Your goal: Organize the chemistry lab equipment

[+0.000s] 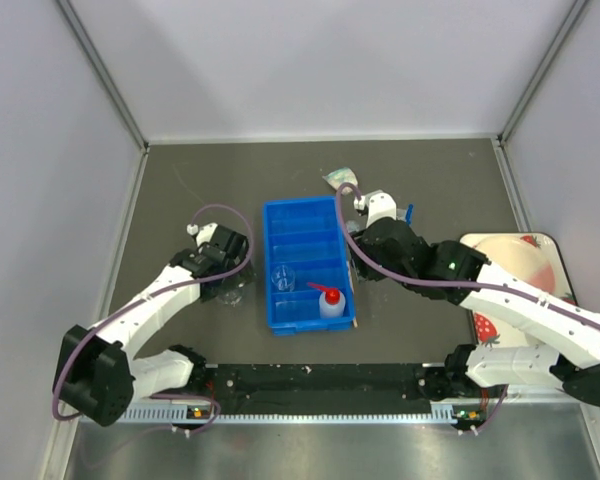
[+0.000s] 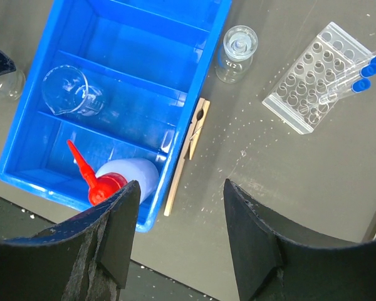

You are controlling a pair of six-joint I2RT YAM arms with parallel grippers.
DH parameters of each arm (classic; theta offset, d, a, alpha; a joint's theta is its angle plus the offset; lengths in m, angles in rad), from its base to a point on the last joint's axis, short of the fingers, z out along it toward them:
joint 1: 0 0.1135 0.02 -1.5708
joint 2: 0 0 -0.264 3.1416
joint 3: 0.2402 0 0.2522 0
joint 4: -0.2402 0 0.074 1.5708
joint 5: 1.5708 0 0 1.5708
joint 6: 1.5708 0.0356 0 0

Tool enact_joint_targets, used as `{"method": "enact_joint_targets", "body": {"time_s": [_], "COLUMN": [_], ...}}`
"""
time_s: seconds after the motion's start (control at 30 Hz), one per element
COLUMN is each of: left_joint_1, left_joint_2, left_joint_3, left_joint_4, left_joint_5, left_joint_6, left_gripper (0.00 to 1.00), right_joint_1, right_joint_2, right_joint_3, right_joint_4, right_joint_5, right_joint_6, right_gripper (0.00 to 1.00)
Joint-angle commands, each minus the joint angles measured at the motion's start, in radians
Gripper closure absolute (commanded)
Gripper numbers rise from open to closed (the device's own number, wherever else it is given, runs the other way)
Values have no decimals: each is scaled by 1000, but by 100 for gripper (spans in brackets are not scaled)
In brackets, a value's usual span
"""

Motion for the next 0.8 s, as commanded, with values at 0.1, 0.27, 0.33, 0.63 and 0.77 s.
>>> {"method": "enact_joint_targets", "body": {"time_s": [0.1,0.27,0.33,0.63,0.77], "left_joint_1": [12,14,14,15,17], "left_joint_2": [26,54,63,63,54], "left_joint_3": [-26,-28,-29,-43,-46], "left_joint_4": [6,21,32,57,55], "left_joint_5": [-20,-11,-6,13,14], "left_joint_6": [-10,-8,-8,5,7], "left_gripper": [1,1,1,8,16], "right_joint_1": [-5,-5,-5,-4,-5], "right_joint_2": [-32,-38,-40,-38,-38], "right_joint_3": [-27,-39,-45,-56,-58], "right_joint_4": [43,48,51,59,59], "right_joint_5": [-16,-19,-16,-18,-19], "right_joint_6": [20,25,26,29,31], "right_gripper": [44,44,44,45,46]}}
